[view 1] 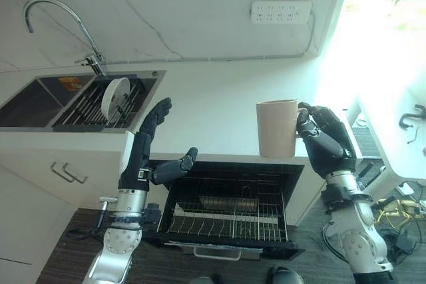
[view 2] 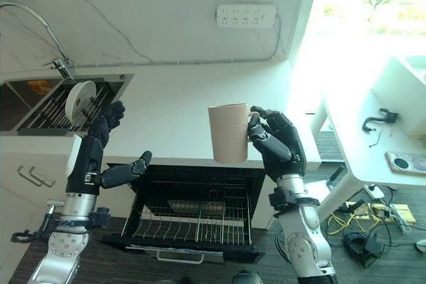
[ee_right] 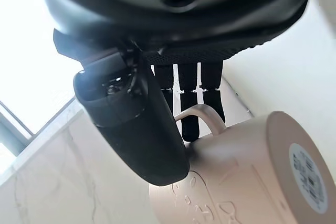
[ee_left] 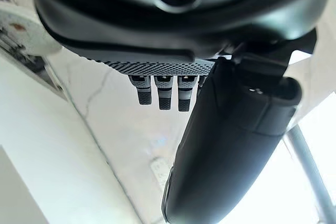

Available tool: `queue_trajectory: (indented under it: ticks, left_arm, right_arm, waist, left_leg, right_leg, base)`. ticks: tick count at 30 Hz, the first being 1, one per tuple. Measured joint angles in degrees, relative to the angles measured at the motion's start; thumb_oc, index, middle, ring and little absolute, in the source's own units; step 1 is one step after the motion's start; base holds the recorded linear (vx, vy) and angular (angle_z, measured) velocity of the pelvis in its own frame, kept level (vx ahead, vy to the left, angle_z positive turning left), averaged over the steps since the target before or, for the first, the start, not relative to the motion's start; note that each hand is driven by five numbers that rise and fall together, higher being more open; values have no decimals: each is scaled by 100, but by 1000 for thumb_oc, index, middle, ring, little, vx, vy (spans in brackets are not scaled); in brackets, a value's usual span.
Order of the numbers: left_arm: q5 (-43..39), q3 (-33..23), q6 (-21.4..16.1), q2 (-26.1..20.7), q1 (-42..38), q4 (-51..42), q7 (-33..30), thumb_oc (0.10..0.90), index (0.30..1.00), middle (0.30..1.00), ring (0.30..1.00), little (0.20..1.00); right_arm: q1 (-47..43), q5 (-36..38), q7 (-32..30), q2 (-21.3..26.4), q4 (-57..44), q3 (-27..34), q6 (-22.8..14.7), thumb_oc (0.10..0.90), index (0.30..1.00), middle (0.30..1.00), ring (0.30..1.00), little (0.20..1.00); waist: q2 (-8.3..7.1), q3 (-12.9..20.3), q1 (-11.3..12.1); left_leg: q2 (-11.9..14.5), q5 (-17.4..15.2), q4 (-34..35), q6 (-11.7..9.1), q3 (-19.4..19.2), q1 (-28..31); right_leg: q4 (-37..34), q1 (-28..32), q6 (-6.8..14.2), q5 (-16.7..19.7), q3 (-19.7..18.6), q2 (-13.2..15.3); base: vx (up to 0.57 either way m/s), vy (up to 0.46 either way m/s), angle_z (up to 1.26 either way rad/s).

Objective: Place the dishes in the dishwasher.

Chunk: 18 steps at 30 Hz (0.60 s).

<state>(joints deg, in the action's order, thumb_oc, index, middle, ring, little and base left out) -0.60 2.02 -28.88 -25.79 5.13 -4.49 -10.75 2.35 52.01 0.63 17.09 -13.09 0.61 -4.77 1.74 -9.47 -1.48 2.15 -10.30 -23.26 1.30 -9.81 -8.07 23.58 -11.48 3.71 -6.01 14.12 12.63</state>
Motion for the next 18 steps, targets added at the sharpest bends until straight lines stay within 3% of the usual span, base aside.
queue_trajectory:
  ticks: [2,5,6,7,8,9,12,15,16,18]
  left_arm:
    - [-100,-10,10,-8,12,-30,15,800,900,900,900,900]
    - [-96,-5,156,-110,-9,-37,-21,800,900,900,900,900]
    - [-110,17,229,-99,-106,-35,-9,800,900,900,900,900]
    - [-153,5,264,-98,-234,-36,13,800,900,900,900,900]
    - [-347,7,323,-119,-369,-38,109,800,900,900,900,900]
    - [-533,7,449,-87,-460,-44,248,800,900,900,900,900]
    - [-1120,-120,860,-92,-161,-213,817,800,900,900,900,900]
    - [-1384,-225,1465,-149,326,-468,1673,800,900,900,900,900]
    - [-1380,-104,1793,-326,393,-469,2108,800,900,900,900,900]
    - [-1387,14,2102,-690,465,-469,2624,800,900,900,900,900]
  right_arm:
    - [176,2,22,-14,-7,35,0,400,300,300,300,300]
    - [154,2,131,-17,-13,27,10,400,300,300,300,300]
    - [74,1,190,37,-10,26,-10,400,300,300,300,300]
    - [-36,1,243,47,2,7,-28,400,300,300,300,300]
    - [-121,1,315,29,2,-14,-52,400,300,300,300,300]
    - [-172,-2,379,44,3,-17,-65,400,300,300,300,300]
    - [-166,-5,528,74,-67,-42,-14,400,300,300,300,300]
    - [-154,-17,647,157,-175,-39,186,400,300,300,300,300]
    - [-55,-17,701,204,-187,-26,262,400,300,300,300,300]
    - [44,-14,714,363,-186,-20,385,400,300,300,300,300]
  waist:
    - [-30,-27,9]
    - [-95,-73,38]
    - [-2,-138,45]
    - [6,-212,95]
    - [-105,-259,246]
    - [-117,-308,326]
    - [-136,-314,454]
    - [-118,-314,477]
    - [-106,-310,464]
    - [-84,-307,434]
  left_leg:
    - [-38,-5,117,109,-87,-90]
    - [-81,308,319,406,-222,-125]
    - [-34,345,290,445,-121,-176]
    - [-27,415,366,414,-70,-206]
    - [-99,505,477,399,-122,-198]
    - [-121,567,562,351,-113,-182]
    - [-208,651,819,243,-107,-50]
    - [-208,695,946,175,-243,-28]
    - [-208,717,991,144,-251,-6]
    - [-208,723,1019,135,-250,17]
  right_leg:
    - [-319,62,167,121,1,-13]
    - [-550,500,238,177,227,-152]
    - [-506,603,301,79,237,-294]
    - [-545,681,291,5,159,-437]
    - [-681,767,162,-123,178,-401]
    - [-750,793,77,-157,209,-393]
    - [-636,755,49,-190,174,-333]
    - [-458,587,2,-247,65,-302]
    - [-430,589,-15,-266,52,-307]
    - [-404,589,-22,-298,52,-308]
  base:
    - [-126,112,-24]
    - [-190,50,-6]
    - [-128,-92,21]
    - [-87,-110,9]
    - [-51,-106,1]
    - [-23,-82,9]
    - [-24,-47,6]
    - [-17,-25,-20]
    - [1,-22,-8]
    - [5,-9,-2]
